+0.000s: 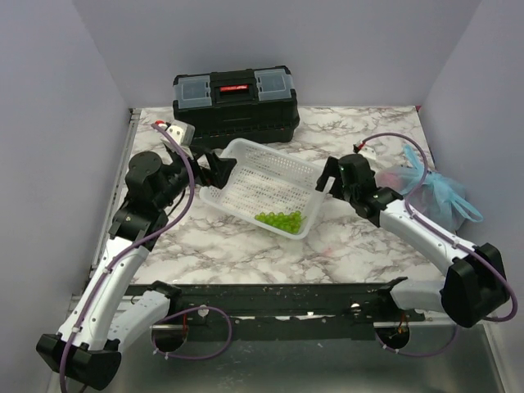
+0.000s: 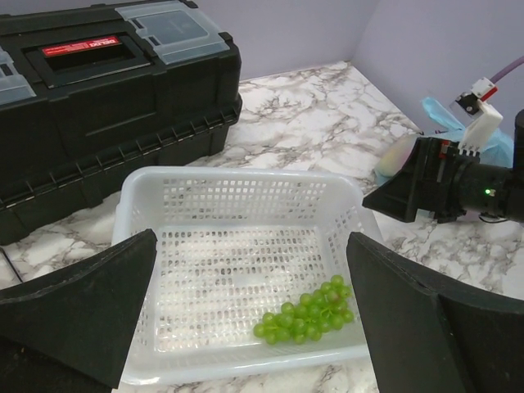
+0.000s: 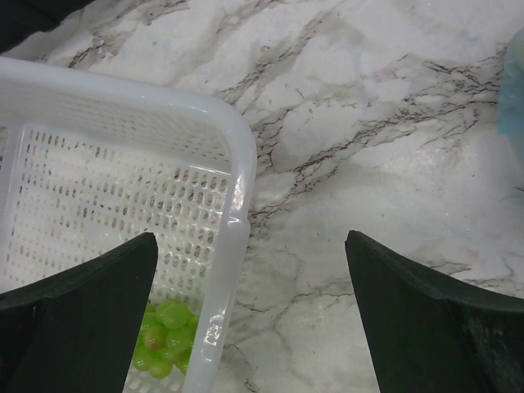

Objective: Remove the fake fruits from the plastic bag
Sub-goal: Adjust the bin at the center of the board.

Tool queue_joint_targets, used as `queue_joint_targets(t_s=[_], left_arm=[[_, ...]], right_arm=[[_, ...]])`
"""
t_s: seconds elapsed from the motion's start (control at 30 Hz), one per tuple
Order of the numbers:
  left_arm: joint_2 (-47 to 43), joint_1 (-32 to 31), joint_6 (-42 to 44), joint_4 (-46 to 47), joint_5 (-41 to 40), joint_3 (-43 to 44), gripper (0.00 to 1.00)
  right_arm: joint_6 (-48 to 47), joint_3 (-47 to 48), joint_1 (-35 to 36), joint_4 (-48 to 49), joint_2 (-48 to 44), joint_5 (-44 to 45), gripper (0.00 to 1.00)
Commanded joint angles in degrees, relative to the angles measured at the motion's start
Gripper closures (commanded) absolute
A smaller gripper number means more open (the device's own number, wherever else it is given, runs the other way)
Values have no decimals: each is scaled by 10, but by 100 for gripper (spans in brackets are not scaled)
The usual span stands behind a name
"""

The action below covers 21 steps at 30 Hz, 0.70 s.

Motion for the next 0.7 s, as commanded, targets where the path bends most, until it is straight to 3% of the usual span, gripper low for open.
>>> queue_joint_targets(t_s=[0.0,0.17,0.37,0.57,0.67], left_arm=[[2,-13,-3,-3,14,-4,1],[0,-18,-6,-2,20,-3,1],[5,-21,-5,-2,16,-4,1],[12,-21,-8,3,24,-7,1],[17,-21,-12,-1,34,-2,1]], right_arm=[[34,-6,0,20,28,-35,0],[18,-26,1,74,50,-81,14],[-27,-25,1,109,92,-132,45],[-79,-6,30,154,132,-169,59],[-101,25,67,141,161,-150,59]])
